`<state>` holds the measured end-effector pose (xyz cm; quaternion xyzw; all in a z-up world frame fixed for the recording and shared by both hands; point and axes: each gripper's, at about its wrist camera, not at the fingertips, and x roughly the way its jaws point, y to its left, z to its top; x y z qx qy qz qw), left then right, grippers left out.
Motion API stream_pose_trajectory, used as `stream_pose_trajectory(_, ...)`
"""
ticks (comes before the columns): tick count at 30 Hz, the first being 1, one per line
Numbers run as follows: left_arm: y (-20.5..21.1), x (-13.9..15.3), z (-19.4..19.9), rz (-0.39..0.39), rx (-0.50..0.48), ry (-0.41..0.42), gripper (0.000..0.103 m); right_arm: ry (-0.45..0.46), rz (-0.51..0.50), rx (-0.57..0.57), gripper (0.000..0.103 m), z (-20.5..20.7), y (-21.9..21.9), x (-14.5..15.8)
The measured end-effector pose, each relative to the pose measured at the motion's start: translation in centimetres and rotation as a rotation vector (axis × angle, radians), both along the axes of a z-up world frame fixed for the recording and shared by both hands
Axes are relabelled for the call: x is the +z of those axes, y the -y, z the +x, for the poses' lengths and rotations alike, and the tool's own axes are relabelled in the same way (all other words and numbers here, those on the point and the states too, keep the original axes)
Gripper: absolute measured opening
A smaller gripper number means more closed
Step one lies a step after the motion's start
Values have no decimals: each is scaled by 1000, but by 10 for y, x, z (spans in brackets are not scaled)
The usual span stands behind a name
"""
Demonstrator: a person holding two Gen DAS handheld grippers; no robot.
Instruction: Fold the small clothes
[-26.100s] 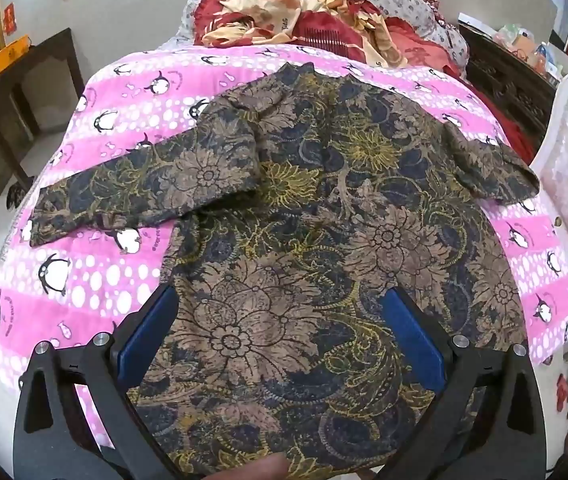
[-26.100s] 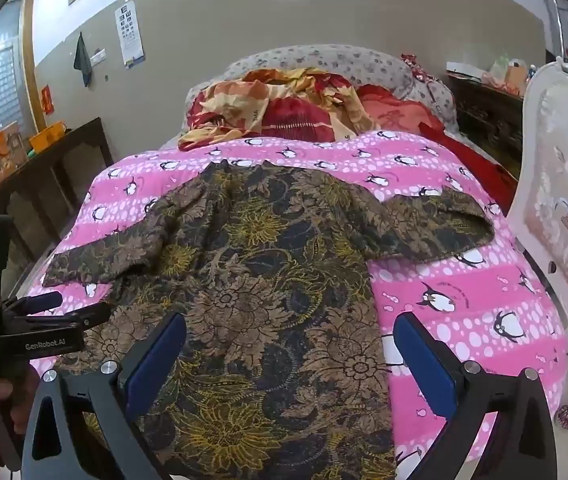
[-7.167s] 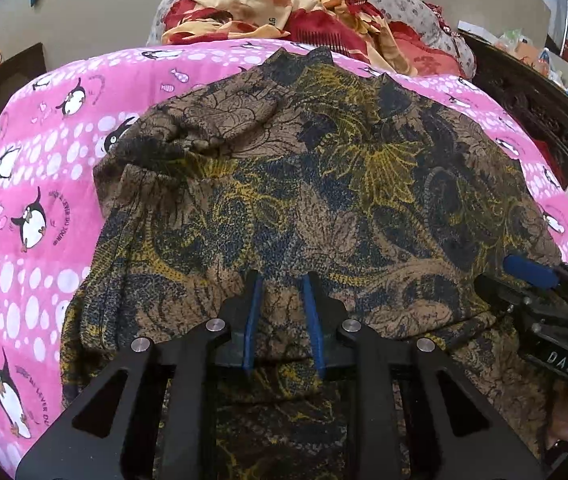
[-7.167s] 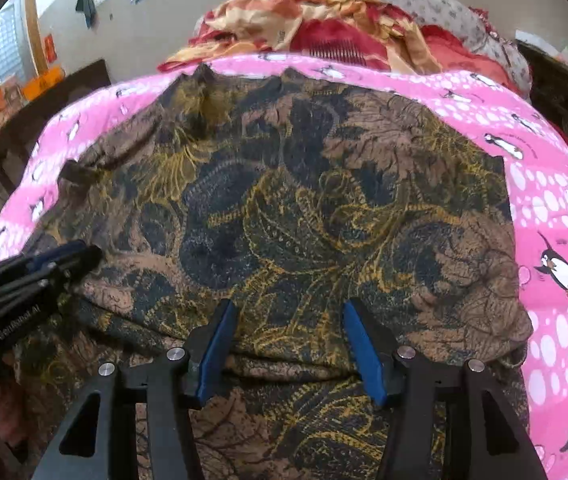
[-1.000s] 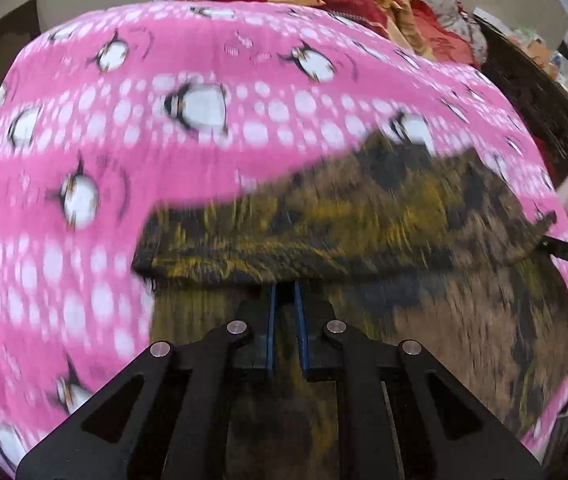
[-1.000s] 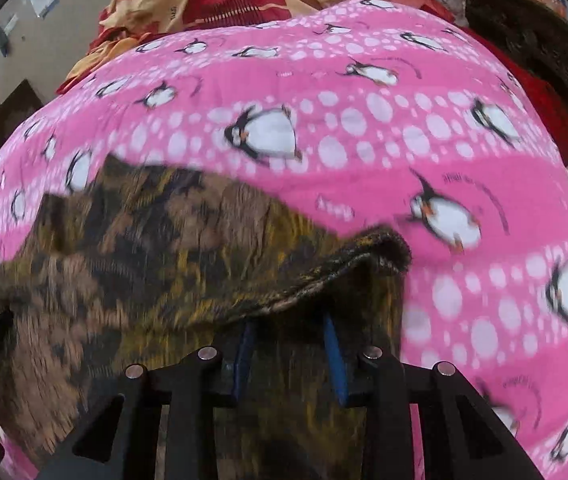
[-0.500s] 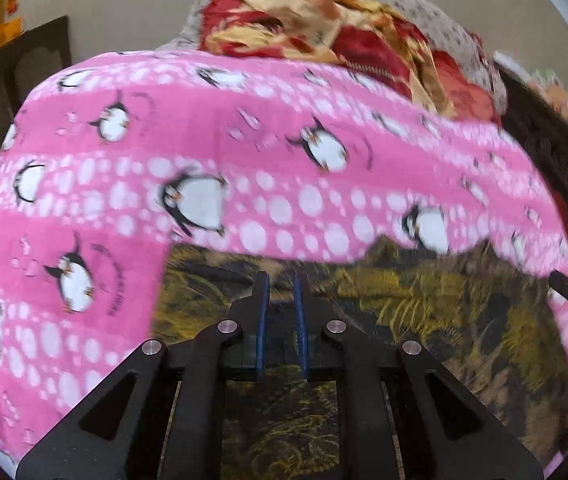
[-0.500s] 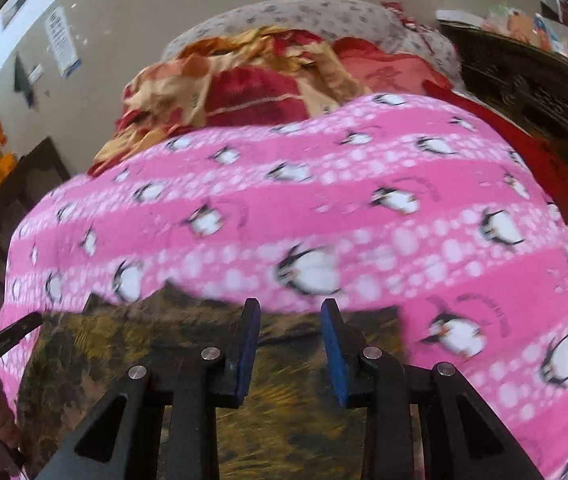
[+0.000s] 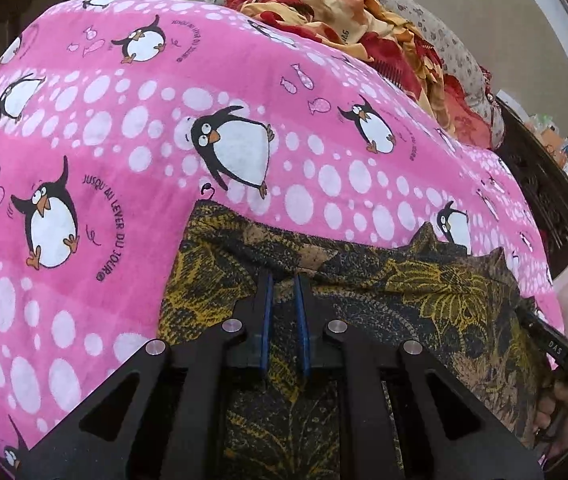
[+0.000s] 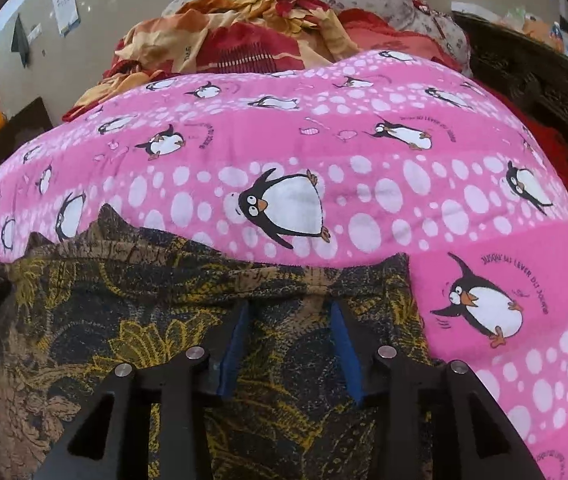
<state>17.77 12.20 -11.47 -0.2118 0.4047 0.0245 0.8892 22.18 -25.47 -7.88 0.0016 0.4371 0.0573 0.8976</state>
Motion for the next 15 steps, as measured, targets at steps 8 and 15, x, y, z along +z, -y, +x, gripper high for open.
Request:
stream_pose_trajectory(8,9,-2,17,30,3,-14,10,-16,47,-1,42,6,2,-5)
stream_pose_trajectory(15,49,49,4,106,-69,-25,11,-70,5,-12,43,-12,-6,49)
